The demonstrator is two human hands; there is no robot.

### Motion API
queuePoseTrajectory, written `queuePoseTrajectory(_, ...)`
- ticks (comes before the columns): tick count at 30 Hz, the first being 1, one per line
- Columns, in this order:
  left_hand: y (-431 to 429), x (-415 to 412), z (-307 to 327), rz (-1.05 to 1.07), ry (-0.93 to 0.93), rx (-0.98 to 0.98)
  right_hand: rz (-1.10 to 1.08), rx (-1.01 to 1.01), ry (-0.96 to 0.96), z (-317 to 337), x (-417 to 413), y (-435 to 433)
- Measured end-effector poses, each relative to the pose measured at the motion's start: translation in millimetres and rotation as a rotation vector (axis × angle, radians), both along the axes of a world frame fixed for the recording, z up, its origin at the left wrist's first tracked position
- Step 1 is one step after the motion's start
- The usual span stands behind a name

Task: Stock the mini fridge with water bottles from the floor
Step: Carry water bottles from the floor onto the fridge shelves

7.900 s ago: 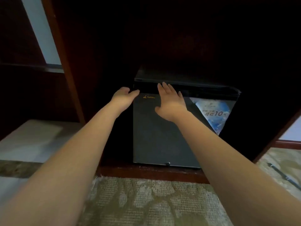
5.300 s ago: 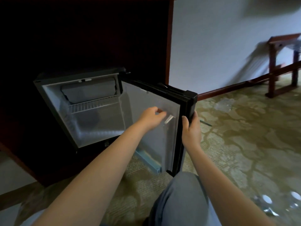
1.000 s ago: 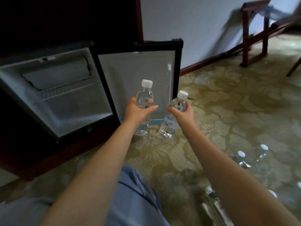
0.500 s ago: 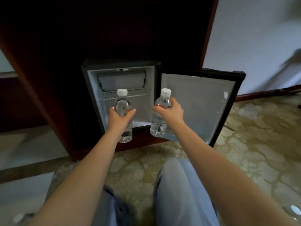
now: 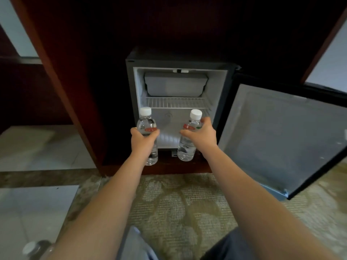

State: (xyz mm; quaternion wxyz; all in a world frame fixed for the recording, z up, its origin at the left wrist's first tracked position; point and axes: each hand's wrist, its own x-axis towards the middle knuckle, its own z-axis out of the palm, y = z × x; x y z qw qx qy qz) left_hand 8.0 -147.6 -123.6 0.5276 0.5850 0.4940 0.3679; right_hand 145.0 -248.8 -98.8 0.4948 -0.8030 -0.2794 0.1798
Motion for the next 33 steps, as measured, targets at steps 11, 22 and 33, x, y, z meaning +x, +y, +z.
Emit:
queuePoseTrajectory(11,76.7,56.1,-14.3,0.144,-0.090,-0.057,0.124,0.126,-0.035,-5.6,49.8,107.7)
queuePoseTrajectory(22,123.5,29.0,-10.5,0.150,-0.130,0.143,0.142,0.353,-0.081,3.5,32.5,208.8)
queuePoseTrajectory(33,157.5,12.3,-15.3,0.134,-0.164,0.220,0.190,0.335,0.026,3.2,54.9,263.8)
